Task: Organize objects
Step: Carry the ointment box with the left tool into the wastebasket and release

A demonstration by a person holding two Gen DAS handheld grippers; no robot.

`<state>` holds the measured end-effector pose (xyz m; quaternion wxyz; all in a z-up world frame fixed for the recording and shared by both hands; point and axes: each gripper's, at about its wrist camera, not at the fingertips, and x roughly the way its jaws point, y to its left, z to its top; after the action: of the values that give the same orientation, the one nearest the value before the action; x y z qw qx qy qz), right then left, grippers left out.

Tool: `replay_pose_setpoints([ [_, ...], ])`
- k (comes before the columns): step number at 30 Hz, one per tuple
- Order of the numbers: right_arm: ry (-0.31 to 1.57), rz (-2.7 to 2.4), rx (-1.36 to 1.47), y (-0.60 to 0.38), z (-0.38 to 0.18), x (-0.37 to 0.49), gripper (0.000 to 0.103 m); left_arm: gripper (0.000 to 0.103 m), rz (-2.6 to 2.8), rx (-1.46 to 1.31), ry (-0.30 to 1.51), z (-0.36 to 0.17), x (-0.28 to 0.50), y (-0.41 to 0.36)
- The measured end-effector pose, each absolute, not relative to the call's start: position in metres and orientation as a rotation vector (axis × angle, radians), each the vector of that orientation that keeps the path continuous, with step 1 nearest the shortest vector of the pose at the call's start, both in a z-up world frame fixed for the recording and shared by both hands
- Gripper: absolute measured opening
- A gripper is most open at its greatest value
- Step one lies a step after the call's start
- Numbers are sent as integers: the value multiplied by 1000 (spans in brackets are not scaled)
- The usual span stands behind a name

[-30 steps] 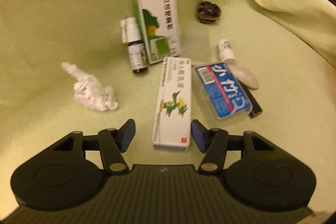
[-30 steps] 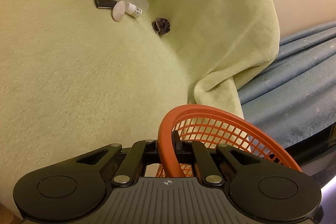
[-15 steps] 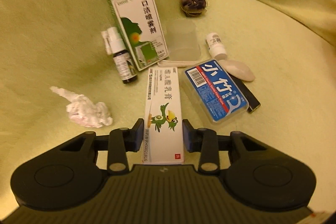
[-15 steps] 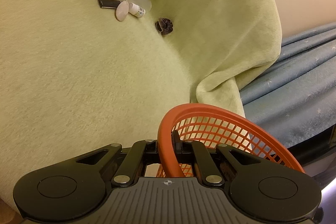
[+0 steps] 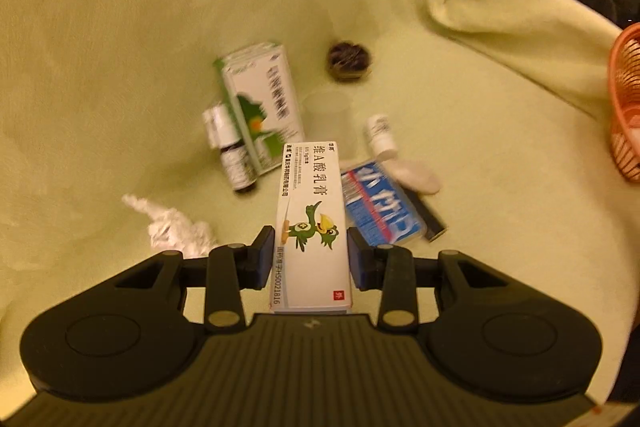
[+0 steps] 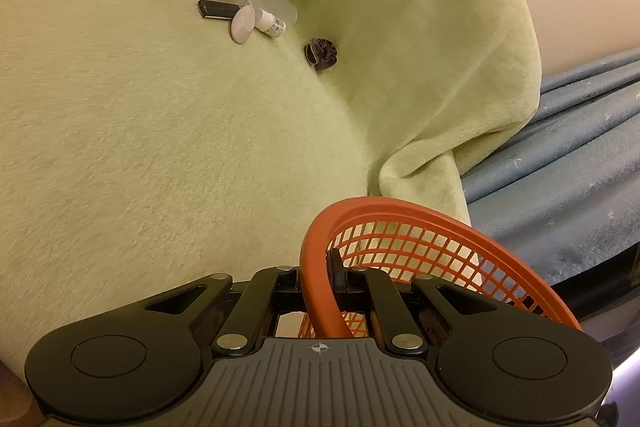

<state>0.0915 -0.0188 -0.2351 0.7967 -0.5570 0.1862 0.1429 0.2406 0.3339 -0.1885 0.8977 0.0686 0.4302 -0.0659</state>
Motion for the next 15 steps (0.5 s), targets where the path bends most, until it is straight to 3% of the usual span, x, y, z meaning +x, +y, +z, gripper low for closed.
replay_pose_setpoints([
  [15,400,316,-1201,-17,-239,86,2,32,-676,273,795,-127,241,169],
])
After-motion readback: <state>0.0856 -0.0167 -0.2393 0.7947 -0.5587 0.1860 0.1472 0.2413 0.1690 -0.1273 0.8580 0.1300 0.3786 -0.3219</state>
